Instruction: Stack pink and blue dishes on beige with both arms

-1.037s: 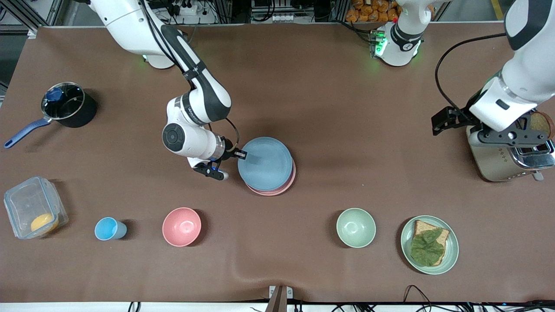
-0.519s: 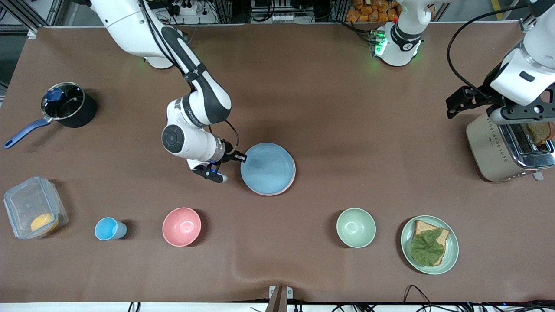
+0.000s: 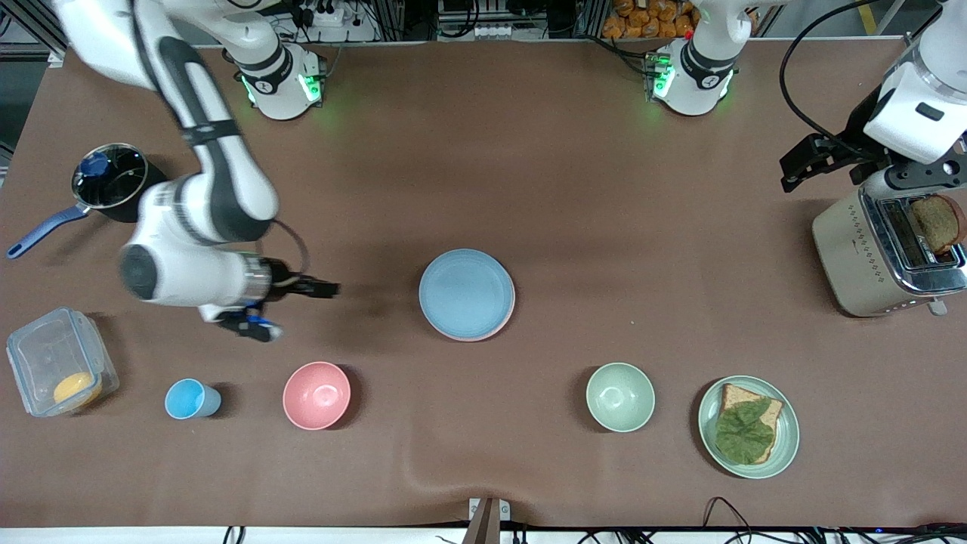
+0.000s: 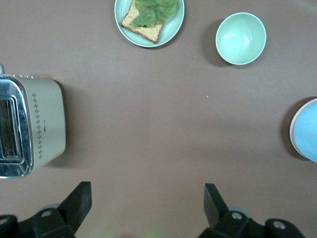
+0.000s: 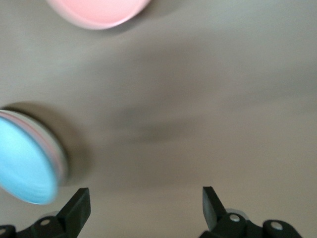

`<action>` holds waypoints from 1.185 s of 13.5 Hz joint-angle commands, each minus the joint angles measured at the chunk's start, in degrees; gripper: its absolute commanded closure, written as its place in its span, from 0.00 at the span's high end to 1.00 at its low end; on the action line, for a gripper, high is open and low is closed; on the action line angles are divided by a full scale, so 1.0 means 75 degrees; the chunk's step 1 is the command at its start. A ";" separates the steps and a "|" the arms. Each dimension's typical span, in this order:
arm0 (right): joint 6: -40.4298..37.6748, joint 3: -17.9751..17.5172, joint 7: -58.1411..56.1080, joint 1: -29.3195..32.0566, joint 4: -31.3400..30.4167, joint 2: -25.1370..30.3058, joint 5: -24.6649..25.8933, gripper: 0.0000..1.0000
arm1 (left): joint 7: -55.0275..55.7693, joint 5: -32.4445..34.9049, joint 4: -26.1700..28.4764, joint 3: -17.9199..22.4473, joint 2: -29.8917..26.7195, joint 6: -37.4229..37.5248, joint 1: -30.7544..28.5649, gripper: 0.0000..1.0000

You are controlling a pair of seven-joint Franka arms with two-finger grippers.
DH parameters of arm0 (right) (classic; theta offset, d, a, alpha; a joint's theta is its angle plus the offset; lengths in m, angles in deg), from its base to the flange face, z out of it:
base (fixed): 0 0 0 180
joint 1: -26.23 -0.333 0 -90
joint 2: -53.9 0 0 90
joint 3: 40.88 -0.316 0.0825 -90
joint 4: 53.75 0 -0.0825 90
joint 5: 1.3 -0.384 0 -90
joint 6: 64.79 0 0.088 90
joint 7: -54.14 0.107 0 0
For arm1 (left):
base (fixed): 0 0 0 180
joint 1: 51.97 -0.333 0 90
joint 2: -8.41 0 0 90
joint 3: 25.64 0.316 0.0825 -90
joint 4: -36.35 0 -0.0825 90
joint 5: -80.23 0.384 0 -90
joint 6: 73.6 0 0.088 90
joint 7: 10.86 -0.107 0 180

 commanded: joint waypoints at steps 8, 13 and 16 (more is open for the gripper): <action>-0.1377 -0.0168 -0.2753 0.0939 0.0230 0.2602 0.2395 1.00 | -0.0447 -0.0121 0.0198 0.0486 -0.0295 0.0297 0.0053 1.00; -0.2330 -0.0157 -0.2811 0.0974 0.1040 0.2954 0.2587 1.00 | -0.0447 -0.0145 0.0151 0.0486 -0.0306 0.0532 0.0042 1.00; -0.2353 -0.0145 -0.2765 0.0985 0.1169 0.2989 0.2576 1.00 | -0.0459 -0.0157 0.0151 0.0475 -0.0307 0.0590 0.0065 1.00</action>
